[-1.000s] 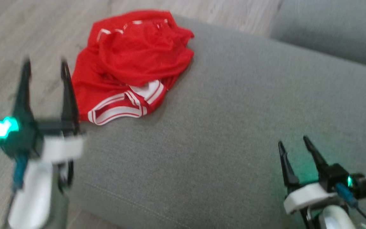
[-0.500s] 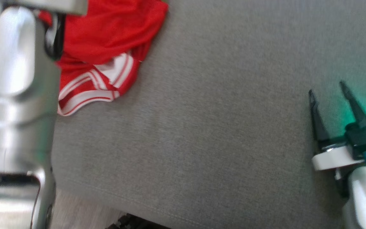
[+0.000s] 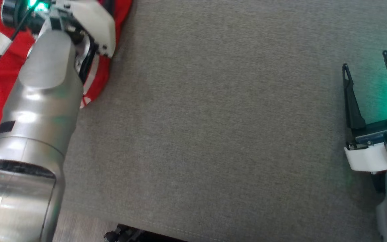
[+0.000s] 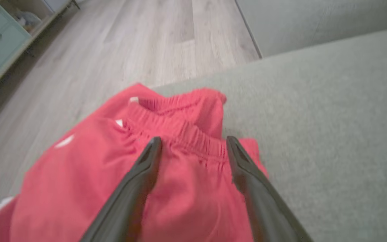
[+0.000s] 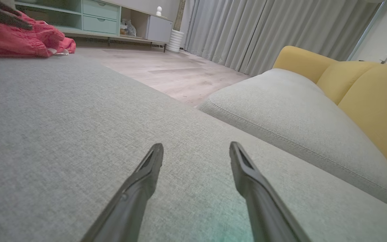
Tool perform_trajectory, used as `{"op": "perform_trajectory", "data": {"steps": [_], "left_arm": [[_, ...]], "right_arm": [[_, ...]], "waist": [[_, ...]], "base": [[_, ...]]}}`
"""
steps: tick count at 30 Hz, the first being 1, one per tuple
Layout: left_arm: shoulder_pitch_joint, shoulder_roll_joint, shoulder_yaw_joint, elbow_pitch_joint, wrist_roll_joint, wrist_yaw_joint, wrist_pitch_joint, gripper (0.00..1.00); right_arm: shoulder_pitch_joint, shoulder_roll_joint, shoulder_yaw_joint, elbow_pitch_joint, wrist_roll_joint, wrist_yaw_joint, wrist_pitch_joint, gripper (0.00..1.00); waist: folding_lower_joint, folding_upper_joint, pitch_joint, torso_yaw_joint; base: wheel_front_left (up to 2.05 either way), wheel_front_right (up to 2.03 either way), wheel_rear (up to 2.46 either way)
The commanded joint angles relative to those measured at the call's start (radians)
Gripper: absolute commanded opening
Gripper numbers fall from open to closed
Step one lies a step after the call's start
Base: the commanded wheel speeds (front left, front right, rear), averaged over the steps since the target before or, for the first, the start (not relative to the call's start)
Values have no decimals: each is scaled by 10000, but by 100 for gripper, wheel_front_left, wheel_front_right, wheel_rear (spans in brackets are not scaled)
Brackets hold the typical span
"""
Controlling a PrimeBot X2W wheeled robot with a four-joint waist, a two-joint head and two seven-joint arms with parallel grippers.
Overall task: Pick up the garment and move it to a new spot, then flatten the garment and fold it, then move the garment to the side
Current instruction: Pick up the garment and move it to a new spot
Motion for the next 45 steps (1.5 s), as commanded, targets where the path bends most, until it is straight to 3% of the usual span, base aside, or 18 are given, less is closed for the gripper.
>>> {"op": "perform_trajectory", "data": {"steps": [1,5,6,7,17,24,36,45], "left_arm": [[-295,639,130,-88,-25,22,83,100],[-516,822,-42,676,120,374,93,100],[-564,841,-57,733,135,463,-20,27],[-631,876,-49,777,135,573,-164,0],[-1092,868,-96,1014,-50,514,-1262,0],[-1844,1123,-316,500,-26,254,-2051,0],[-2750,1118,-1201,-1020,-81,29,-1896,0],[-2468,773,-2546,-2959,-2470,20,-816,0]], "right_arm": [[184,-31,168,-59,-14,-7,68,100],[291,34,100,-179,22,-7,101,100],[322,40,79,-180,35,-7,108,100],[347,40,65,-179,45,-7,111,100],[363,186,92,80,102,-7,99,100],[82,671,313,699,294,-7,34,100],[73,1264,1046,1236,1187,-7,22,100],[400,1274,1619,1205,2598,-7,21,100]], "waist": [[-1,1,-20,-84],[-1,1,-68,-178],[-1,1,-76,-180],[-1,1,-79,-176],[-1,1,-582,-151],[-1,1,-1591,-843],[-1,1,-3543,-3544],[-1,1,-4321,-6163]], "base": [[0,0,0],[0,0,0],[0,0,0],[0,0,0],[0,0,0],[0,0,0],[0,0,0],[0,0,0]]}}
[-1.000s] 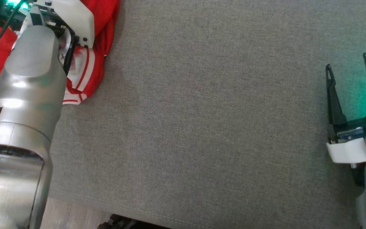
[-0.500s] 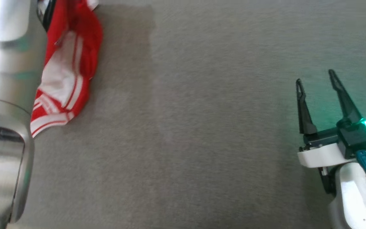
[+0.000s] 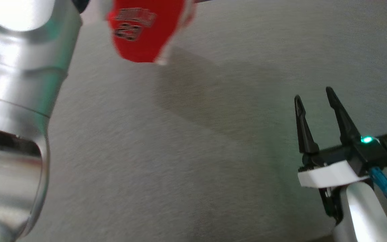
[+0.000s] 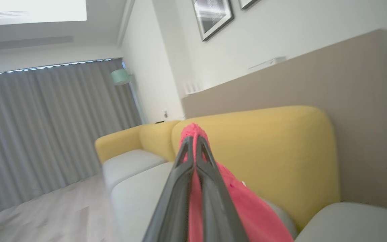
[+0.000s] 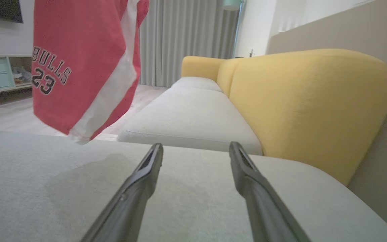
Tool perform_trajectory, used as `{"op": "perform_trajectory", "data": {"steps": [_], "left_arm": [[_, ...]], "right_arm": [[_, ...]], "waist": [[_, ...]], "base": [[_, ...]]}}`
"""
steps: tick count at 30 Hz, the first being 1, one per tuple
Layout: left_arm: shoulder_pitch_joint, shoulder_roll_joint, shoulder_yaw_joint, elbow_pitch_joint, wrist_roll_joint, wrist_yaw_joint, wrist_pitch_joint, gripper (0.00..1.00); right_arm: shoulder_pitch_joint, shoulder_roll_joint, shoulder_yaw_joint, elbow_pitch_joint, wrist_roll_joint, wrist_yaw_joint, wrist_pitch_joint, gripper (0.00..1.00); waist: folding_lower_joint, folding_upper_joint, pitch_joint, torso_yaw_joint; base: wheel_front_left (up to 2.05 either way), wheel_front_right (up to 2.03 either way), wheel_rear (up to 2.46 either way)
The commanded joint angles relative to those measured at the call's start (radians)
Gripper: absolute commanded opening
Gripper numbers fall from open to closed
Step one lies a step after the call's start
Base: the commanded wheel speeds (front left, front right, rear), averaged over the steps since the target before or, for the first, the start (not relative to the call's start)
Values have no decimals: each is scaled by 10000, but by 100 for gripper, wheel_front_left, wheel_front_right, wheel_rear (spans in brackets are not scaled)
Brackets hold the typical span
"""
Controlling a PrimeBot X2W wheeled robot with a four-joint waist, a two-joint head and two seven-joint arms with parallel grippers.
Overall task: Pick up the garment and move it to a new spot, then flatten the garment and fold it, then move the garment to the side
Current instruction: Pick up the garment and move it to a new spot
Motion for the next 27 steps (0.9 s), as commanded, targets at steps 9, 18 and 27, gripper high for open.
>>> {"op": "perform_trajectory", "data": {"steps": [9,18,27], "left_arm": [[400,-111,-774,-1595,-1791,19,-59,0],[4469,-260,-1782,-1319,-2798,18,-1328,0],[8559,-92,-1104,-2389,-3258,18,-1637,0]], "right_arm": [[215,40,113,-526,522,-7,-54,100],[136,41,-112,-610,742,-7,-54,100],[550,41,-393,-406,223,-7,-55,100]], "waist": [[1,-1,-447,-1919],[1,-1,125,-981],[1,-1,124,584]], "base": [[0,0,0],[0,0,0],[0,0,0]]}}
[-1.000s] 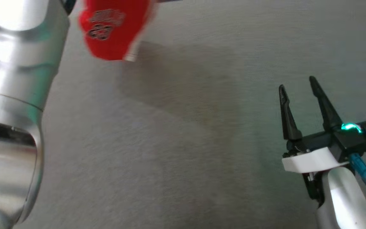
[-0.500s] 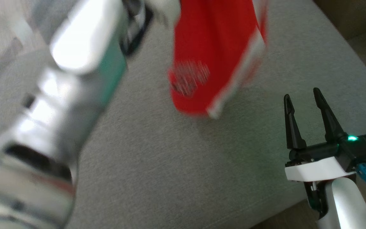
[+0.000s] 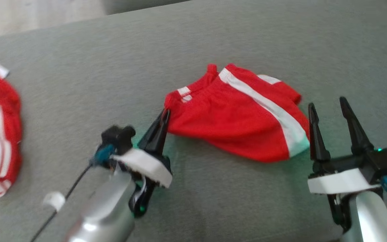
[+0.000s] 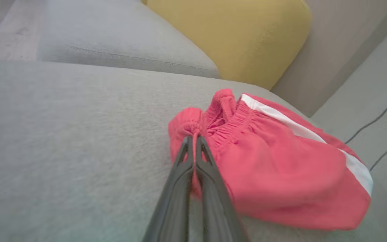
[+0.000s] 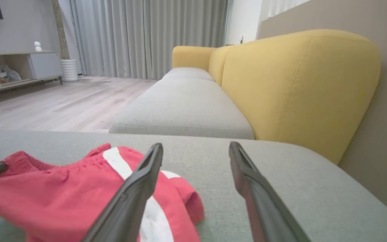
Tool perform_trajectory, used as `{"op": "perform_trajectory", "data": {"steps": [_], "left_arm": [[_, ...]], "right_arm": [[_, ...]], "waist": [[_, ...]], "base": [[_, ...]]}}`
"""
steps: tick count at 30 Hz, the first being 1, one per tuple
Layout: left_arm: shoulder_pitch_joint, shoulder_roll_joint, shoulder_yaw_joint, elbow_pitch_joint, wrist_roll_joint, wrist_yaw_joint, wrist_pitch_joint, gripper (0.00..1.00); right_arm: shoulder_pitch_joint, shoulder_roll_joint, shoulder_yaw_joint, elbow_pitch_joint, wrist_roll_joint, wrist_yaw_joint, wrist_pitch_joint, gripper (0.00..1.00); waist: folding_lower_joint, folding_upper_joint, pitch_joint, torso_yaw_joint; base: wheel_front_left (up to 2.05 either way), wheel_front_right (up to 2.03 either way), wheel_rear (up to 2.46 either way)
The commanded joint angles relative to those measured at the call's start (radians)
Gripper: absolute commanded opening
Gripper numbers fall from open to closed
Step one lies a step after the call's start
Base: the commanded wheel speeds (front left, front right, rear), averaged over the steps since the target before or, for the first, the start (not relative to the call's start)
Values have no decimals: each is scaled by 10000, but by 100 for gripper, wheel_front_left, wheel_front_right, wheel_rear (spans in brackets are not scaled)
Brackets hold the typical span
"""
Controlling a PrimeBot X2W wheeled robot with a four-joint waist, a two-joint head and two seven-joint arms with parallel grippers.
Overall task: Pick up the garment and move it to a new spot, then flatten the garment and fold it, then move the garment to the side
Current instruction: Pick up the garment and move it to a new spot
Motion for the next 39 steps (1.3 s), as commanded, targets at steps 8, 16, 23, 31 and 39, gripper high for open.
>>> {"op": "perform_trajectory", "data": {"steps": [8,16,23,31,39], "left_arm": [[2797,-215,2420,-2340,724,108,-130,100],[4480,-377,4358,-4613,2585,759,-130,100],[5999,-640,6129,-6661,4392,1600,-131,100],[7016,-678,5996,-7426,5965,2119,-131,100],[7001,-680,5724,-7430,6344,2188,-131,100]], "right_arm": [[578,-36,-270,207,-363,-7,-53,100],[978,-36,-534,541,-218,-7,-53,100],[1692,-36,-301,636,316,-7,-53,100],[2322,-36,-139,112,584,-7,-53,100],[2425,-35,-115,-11,559,-7,-53,100]], "waist": [[-1,0,-815,1585],[-1,0,-1262,2107],[-1,0,-2200,2090],[-1,0,-2664,1978],[-1,0,-2656,2021]], "base": [[0,0,0],[0,0,0],[0,0,0],[0,0,0],[0,0,0]]}}
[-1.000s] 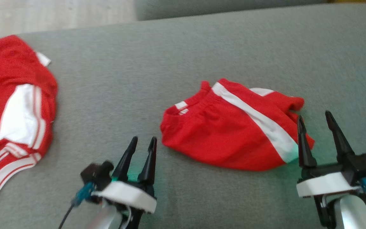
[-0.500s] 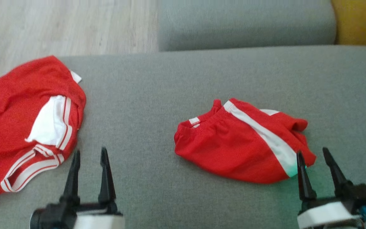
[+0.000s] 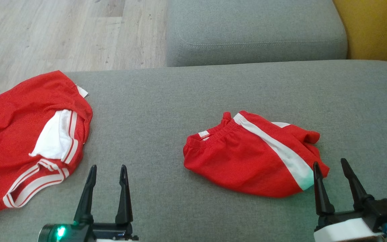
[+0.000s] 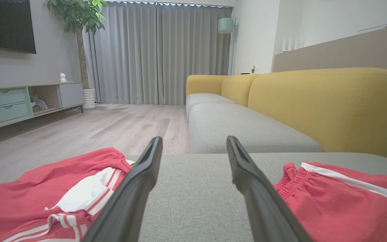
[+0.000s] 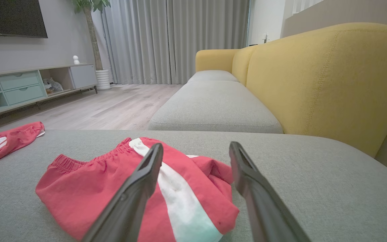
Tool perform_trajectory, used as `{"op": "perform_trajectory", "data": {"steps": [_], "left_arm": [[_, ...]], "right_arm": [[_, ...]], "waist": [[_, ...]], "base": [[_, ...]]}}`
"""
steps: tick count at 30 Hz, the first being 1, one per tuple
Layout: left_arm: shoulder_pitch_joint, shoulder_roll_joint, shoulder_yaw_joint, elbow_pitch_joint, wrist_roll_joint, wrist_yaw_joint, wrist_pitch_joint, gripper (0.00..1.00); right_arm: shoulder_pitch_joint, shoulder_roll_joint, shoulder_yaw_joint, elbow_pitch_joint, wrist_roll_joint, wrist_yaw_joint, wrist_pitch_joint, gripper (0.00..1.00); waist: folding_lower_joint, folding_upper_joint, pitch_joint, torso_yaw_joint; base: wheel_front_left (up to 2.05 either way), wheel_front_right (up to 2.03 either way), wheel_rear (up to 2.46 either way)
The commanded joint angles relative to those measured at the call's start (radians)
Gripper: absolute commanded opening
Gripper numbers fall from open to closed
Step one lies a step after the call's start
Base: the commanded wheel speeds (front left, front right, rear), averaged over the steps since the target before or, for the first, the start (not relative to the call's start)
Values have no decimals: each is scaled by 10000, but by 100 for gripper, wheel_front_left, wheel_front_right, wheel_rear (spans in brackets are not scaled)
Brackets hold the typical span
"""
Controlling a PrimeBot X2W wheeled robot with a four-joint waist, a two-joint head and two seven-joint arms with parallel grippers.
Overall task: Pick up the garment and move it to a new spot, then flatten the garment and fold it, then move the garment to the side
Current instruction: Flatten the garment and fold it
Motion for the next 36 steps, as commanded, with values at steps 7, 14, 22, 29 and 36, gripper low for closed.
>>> {"op": "perform_trajectory", "data": {"steps": [7,14,22,29,36], "left_arm": [[-380,-59,193,-282,204,73,-51,100],[-412,-60,141,-233,259,68,-51,100],[-324,-60,121,-165,265,147,-51,100],[-304,-60,58,-97,297,112,-51,100],[-418,-60,20,84,254,-98,-51,100]], "right_arm": [[-147,-70,280,-398,27,-7,-55,100],[-101,-70,267,-380,32,-7,-55,100],[-64,-70,349,-309,12,-7,-55,100],[-75,-70,467,-273,-4,-7,-55,100],[-102,-70,619,-296,-152,-7,-55,100]], "waist": [[1,-1,81,22],[1,-1,86,73],[1,-1,45,19],[1,-1,53,-144],[1,-1,182,-555]], "base": [[0,0,0],[0,0,0],[0,0,0],[0,0,0],[0,0,0]]}}
